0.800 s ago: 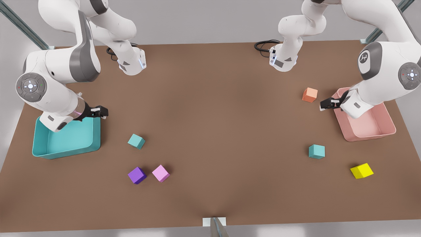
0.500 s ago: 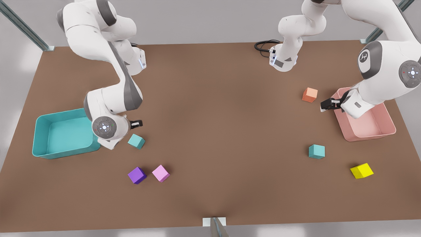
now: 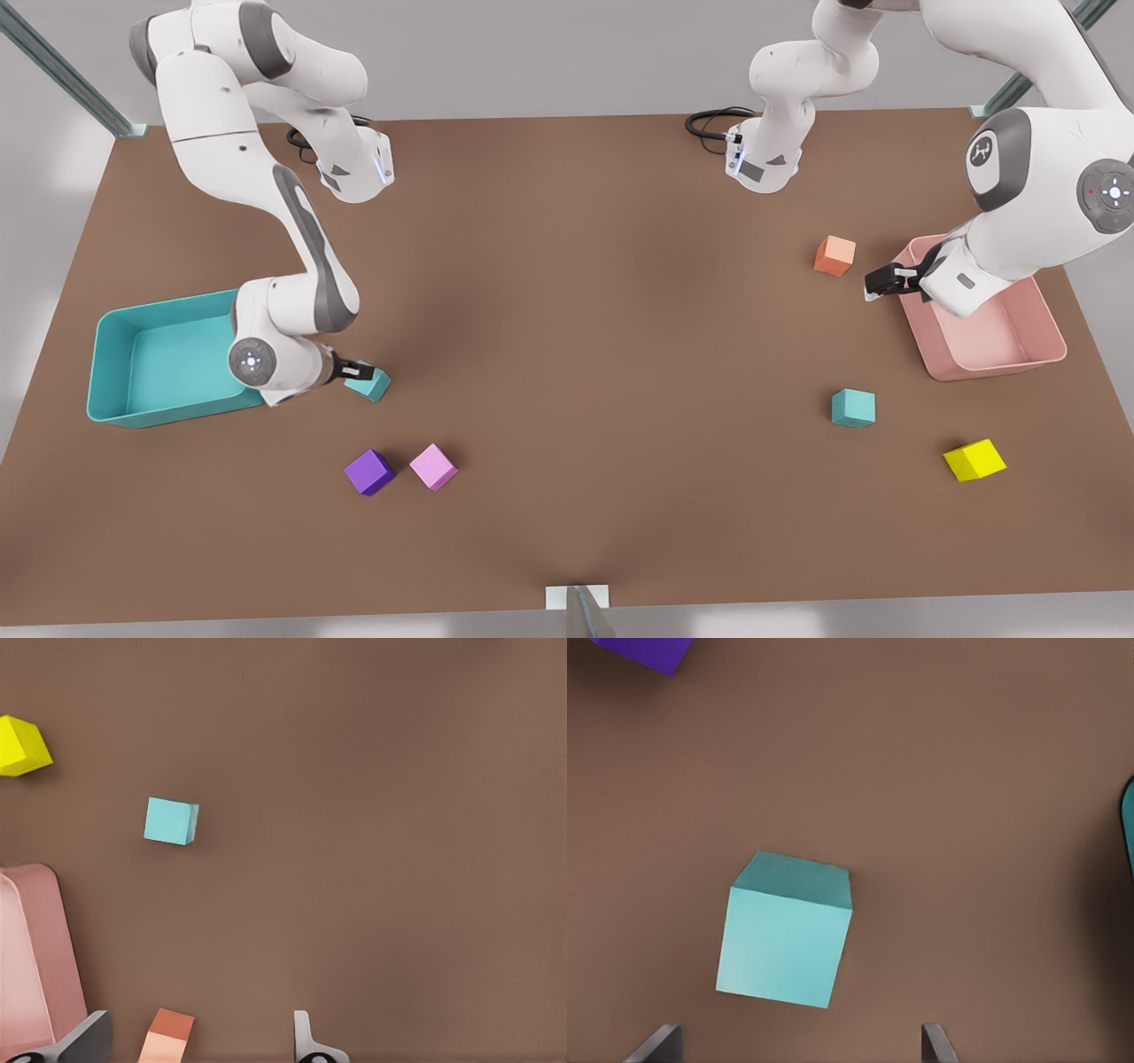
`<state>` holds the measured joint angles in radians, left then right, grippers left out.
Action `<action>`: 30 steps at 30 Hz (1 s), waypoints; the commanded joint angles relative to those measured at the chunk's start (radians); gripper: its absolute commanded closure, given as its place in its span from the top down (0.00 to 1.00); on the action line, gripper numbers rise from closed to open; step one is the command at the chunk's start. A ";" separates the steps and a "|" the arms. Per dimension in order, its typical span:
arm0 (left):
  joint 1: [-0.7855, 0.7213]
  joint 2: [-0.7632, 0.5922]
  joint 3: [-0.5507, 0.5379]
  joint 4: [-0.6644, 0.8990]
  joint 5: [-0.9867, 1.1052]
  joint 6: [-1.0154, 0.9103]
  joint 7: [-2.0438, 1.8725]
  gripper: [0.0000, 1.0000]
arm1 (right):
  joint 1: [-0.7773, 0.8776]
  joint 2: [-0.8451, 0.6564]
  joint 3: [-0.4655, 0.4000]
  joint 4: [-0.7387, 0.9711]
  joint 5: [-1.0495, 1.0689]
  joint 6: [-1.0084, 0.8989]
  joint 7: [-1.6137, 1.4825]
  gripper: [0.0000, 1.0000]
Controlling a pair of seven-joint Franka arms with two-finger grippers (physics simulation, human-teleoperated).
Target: Stack the two blue cubes on top of each other
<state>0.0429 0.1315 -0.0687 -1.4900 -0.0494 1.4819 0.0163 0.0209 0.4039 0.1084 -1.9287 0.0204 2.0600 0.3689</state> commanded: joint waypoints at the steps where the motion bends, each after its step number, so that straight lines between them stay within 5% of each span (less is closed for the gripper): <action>1: 0.000 -0.003 0.000 0.000 0.000 -0.002 0.005 1.00 | 0.001 -0.007 -0.003 -0.038 0.003 0.210 0.294 1.00; 8: 0.000 -0.001 0.000 0.000 0.000 -0.002 0.005 1.00 | 0.001 0.035 -0.001 -0.079 0.090 0.342 0.309 1.00; 30: -0.018 0.059 0.010 -0.013 0.043 0.005 -0.001 1.00 | 0.017 0.075 0.002 -0.107 0.044 0.250 0.199 1.00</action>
<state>0.0094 0.1870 -0.0367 -1.5024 -0.0151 1.4872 0.0186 0.0383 0.4799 0.1104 -2.0354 0.0723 2.3143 0.5579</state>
